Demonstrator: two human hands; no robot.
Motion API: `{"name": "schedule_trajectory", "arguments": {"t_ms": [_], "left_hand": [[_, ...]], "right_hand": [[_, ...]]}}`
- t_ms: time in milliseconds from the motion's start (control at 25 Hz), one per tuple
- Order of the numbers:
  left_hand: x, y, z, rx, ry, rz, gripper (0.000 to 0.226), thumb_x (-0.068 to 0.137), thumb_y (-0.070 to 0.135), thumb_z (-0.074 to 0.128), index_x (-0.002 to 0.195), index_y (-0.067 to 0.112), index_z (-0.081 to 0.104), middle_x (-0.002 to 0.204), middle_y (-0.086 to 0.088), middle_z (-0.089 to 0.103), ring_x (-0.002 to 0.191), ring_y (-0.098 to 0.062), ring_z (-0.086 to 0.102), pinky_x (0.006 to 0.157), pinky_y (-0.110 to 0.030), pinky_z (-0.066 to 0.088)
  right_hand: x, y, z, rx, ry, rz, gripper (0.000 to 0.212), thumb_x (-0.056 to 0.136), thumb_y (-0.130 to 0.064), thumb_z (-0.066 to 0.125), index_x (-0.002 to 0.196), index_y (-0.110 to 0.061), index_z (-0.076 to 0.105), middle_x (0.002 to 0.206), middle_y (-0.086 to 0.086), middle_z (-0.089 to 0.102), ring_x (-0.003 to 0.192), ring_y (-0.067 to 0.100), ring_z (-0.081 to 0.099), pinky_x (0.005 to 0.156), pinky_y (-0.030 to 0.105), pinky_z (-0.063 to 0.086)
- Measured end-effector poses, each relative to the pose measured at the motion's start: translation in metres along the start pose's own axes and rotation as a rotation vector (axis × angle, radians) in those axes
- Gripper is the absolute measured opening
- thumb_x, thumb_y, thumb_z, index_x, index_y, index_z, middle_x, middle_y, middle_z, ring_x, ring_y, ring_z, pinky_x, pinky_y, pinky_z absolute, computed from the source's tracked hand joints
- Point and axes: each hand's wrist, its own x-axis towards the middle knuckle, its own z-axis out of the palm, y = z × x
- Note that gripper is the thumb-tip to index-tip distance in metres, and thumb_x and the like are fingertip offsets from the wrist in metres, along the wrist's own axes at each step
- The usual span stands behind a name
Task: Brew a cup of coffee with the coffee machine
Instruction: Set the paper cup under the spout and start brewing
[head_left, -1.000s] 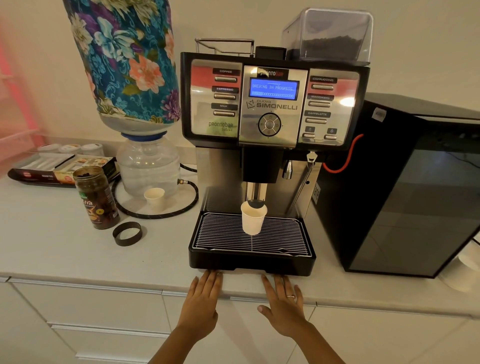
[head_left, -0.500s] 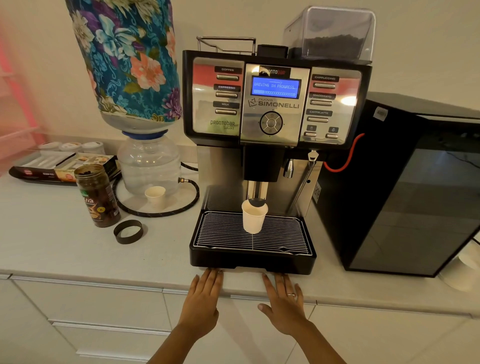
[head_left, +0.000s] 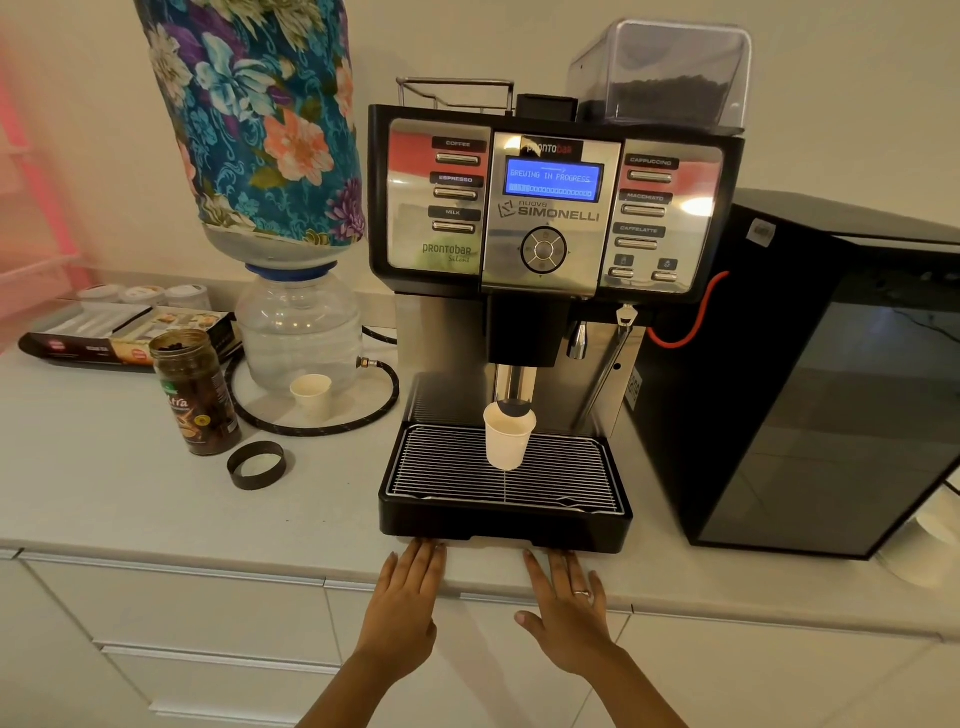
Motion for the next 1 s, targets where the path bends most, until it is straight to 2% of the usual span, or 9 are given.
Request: {"name": "schedule_trajectory", "arguments": {"t_ms": [40, 80, 120, 200, 280, 440, 1000], "left_hand": [[0.0001, 0.0001, 0.0001, 0.001, 0.0, -0.001, 0.112, 0.039, 0.03, 0.089, 0.137, 0.012, 0.037, 0.135, -0.008, 0.056, 0.124, -0.029, 0.052, 0.11, -0.038, 0.004], [0.0003, 0.0003, 0.0002, 0.001, 0.0, -0.001, 0.112, 0.039, 0.03, 0.089, 0.137, 0.012, 0.037, 0.135, -0.008, 0.056, 0.124, -0.029, 0.052, 0.11, -0.038, 0.004], [0.0003, 0.0003, 0.0001, 0.001, 0.0, -0.001, 0.111, 0.039, 0.03, 0.089, 0.137, 0.012, 0.037, 0.135, -0.008, 0.056, 0.124, -0.029, 0.053, 0.11, -0.038, 0.004], [0.0004, 0.0004, -0.0003, 0.0, 0.0, -0.003, 0.111, 0.039, 0.03, 0.089, 0.136, 0.012, 0.038, 0.135, -0.008, 0.056, 0.124, -0.029, 0.053, 0.11, -0.038, 0.004], [0.0008, 0.0006, -0.0003, 0.0, 0.0, -0.004, 0.111, 0.038, 0.029, 0.089, 0.136, 0.012, 0.039, 0.134, -0.008, 0.057, 0.123, -0.028, 0.053, 0.11, -0.038, 0.004], [0.0013, 0.0003, 0.0007, 0.002, -0.005, -0.009, 0.112, 0.037, 0.03, 0.089, 0.135, 0.013, 0.039, 0.134, -0.008, 0.057, 0.123, -0.029, 0.053, 0.11, -0.038, 0.004], [0.0021, 0.0005, 0.0013, 0.004, -0.012, -0.016, 0.111, 0.038, 0.03, 0.089, 0.135, 0.013, 0.04, 0.134, -0.008, 0.057, 0.123, -0.029, 0.053, 0.11, -0.038, 0.004]], "right_hand": [[0.0002, 0.0015, 0.0014, -0.008, 0.007, 0.004, 0.079, 0.09, -0.057, 0.039, 0.148, -0.03, -0.006, 0.159, 0.008, -0.001, 0.145, 0.031, -0.001, 0.112, 0.051, 0.002], [-0.0002, 0.0009, 0.002, -0.017, 0.029, 0.005, 0.08, 0.089, -0.058, 0.041, 0.149, -0.03, -0.004, 0.158, 0.009, 0.002, 0.145, 0.031, 0.002, 0.112, 0.052, 0.004], [-0.0014, -0.0005, 0.0007, -0.029, 0.048, 0.009, 0.084, 0.085, -0.061, 0.047, 0.149, -0.03, 0.002, 0.157, 0.01, 0.015, 0.143, 0.033, 0.015, 0.11, 0.054, 0.014], [-0.001, -0.0006, 0.0003, -0.001, -0.043, 0.034, 0.098, 0.064, -0.068, 0.065, 0.143, -0.026, 0.024, 0.139, 0.01, 0.051, 0.125, 0.032, 0.05, 0.094, 0.053, 0.041], [0.002, 0.001, 0.0064, 0.018, 0.014, 0.039, 0.102, 0.048, -0.07, 0.073, 0.134, -0.027, 0.039, 0.123, 0.007, 0.064, 0.108, 0.028, 0.064, 0.08, 0.049, 0.05], [0.0037, -0.0012, 0.0036, 0.044, 0.026, 0.016, 0.101, 0.044, -0.07, 0.075, 0.13, -0.027, 0.045, 0.119, 0.007, 0.066, 0.104, 0.027, 0.066, 0.076, 0.048, 0.052], [0.0025, -0.002, 0.0026, 0.056, 0.016, 0.037, 0.101, 0.044, -0.07, 0.075, 0.13, -0.027, 0.045, 0.12, 0.007, 0.066, 0.105, 0.028, 0.065, 0.078, 0.048, 0.051]]}}
